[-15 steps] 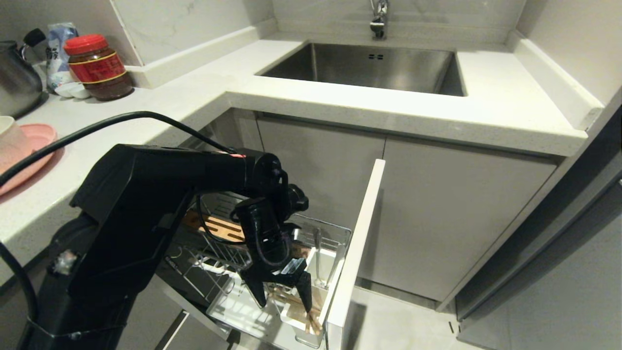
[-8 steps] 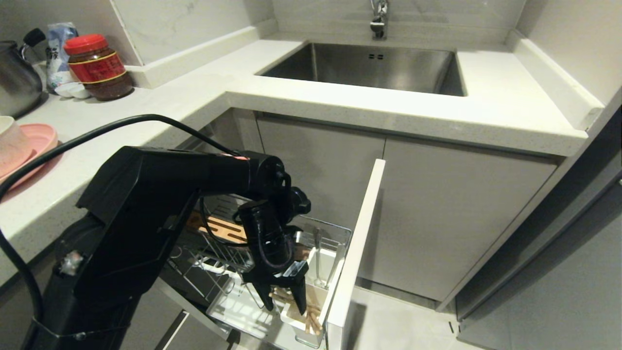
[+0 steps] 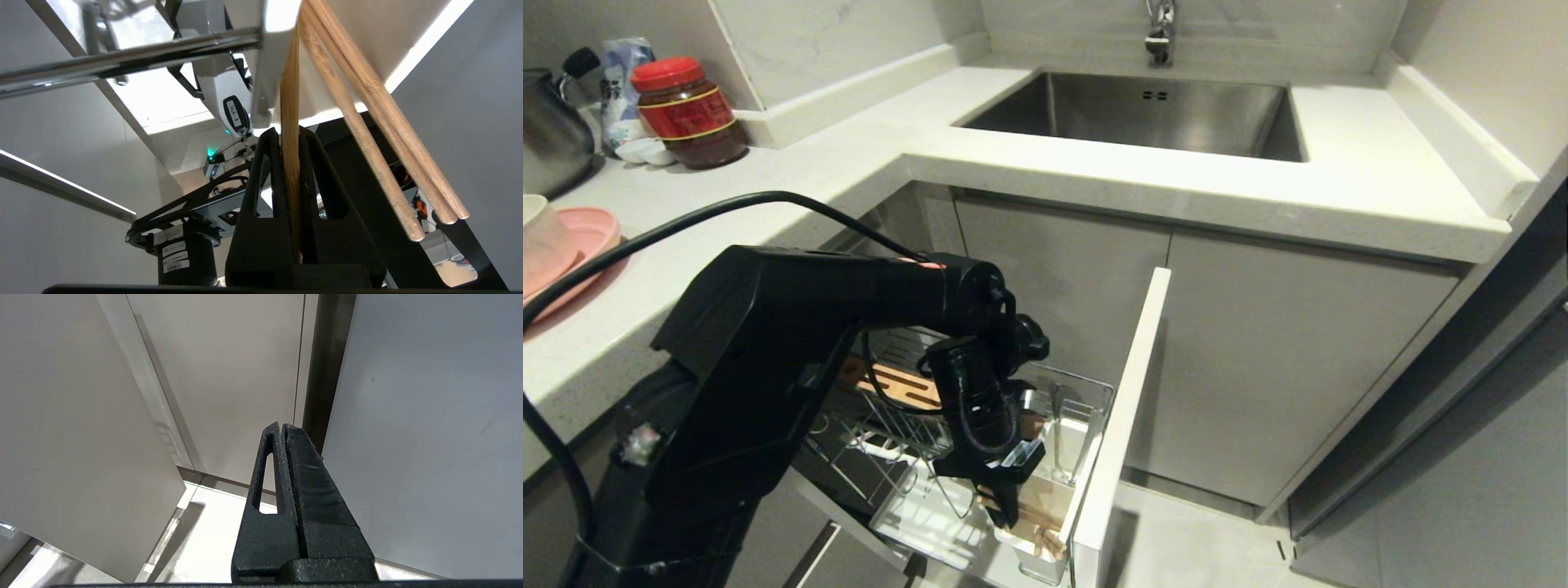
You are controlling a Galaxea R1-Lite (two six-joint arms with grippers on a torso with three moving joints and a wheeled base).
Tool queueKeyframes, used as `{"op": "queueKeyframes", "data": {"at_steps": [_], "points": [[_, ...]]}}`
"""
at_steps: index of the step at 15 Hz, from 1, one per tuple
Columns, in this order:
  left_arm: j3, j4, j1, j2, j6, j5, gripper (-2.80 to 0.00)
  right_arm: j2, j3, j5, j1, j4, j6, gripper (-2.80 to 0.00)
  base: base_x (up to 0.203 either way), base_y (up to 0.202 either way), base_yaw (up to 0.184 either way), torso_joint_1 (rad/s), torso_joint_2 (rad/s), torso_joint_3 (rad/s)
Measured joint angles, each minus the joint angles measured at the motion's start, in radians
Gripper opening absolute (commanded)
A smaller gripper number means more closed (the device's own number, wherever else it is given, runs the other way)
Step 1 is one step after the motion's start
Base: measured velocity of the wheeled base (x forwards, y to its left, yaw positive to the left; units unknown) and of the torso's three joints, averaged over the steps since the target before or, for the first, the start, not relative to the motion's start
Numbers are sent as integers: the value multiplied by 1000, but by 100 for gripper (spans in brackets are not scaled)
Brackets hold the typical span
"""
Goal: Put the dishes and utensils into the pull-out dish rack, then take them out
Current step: Take the chopsticks out of the cupboard
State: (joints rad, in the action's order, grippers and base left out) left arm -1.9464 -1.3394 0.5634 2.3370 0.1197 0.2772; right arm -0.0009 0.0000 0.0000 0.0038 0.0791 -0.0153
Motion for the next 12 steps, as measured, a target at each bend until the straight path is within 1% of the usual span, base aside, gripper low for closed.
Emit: {"op": "queueKeyframes", "data": {"at_steps": [3, 5, 12], "points": [[0, -3, 7, -6, 1, 0, -280, 0, 0, 0, 0, 0, 0, -280, 0, 0, 0, 0, 0, 0], [1, -28, 11, -30, 1, 2, -280, 0, 0, 0, 0, 0, 0, -280, 0, 0, 0, 0, 0, 0], [3, -143, 53, -226, -2, -5, -280, 0, 0, 0, 0, 0, 0, -280, 0, 0, 0, 0, 0, 0]]}}
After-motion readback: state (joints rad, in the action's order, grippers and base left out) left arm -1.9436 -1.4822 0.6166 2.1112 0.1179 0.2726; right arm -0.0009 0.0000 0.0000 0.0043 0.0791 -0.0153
